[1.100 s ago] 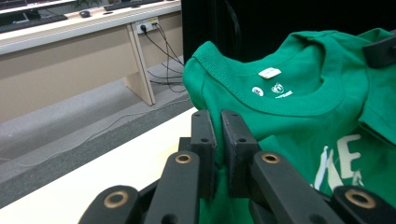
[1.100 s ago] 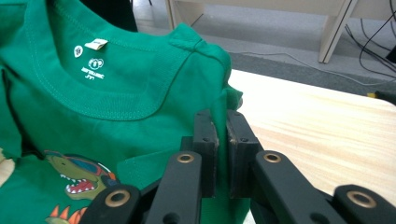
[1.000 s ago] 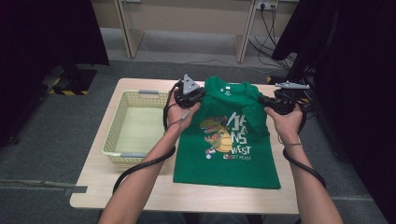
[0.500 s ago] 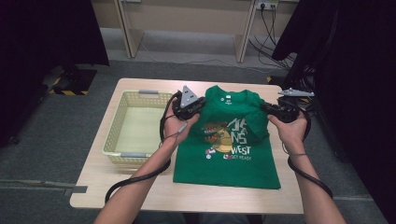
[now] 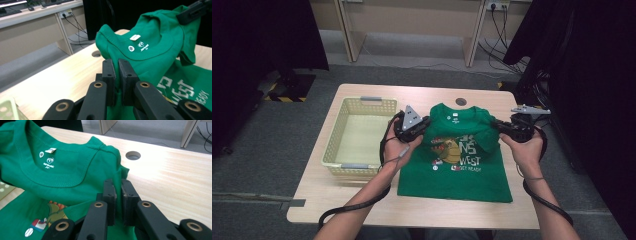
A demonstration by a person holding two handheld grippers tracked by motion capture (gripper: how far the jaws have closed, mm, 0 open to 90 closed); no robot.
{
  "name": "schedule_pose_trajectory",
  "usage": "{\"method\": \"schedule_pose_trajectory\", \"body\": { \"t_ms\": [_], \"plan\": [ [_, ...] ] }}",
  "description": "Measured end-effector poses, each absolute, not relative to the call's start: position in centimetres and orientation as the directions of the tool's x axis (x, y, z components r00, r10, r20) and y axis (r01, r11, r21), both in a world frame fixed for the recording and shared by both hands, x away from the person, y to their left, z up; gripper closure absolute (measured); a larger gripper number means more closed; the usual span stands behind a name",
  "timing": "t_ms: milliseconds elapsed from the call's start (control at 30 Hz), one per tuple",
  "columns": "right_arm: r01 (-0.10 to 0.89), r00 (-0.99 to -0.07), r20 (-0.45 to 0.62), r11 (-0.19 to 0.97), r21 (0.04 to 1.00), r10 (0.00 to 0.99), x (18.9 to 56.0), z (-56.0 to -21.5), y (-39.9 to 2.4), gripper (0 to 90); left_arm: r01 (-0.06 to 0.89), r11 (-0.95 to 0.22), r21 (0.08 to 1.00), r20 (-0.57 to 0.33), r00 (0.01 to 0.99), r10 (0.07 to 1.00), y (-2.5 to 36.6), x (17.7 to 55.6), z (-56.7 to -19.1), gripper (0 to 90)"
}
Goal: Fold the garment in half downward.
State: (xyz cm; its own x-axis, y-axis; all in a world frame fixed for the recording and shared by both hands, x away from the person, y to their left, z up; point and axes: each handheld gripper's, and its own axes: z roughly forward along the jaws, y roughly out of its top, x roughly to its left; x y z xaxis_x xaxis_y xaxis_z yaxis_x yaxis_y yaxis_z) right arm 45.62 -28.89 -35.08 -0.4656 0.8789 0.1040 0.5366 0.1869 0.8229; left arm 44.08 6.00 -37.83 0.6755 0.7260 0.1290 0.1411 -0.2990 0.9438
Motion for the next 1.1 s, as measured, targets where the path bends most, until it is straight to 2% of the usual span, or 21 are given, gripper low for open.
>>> {"method": "schedule_pose_trajectory", "body": {
  "t_ms": [433,1100],
  "plan": [
    [0.561,-0.475,0.104,0.21,0.8,0.874,43.5,-36.9,-29.0,84.2,0.15,-0.34,0.928,0.143,0.701,0.698,5.8,41.8,-40.0,84.0],
    [0.578,-0.478,0.105,0.222,0.785,0.872,41.8,-38.2,-29.6,84.0,0.245,-0.357,0.901,0.092,0.698,0.71,4.8,39.4,-41.2,84.0]
  ]
}}
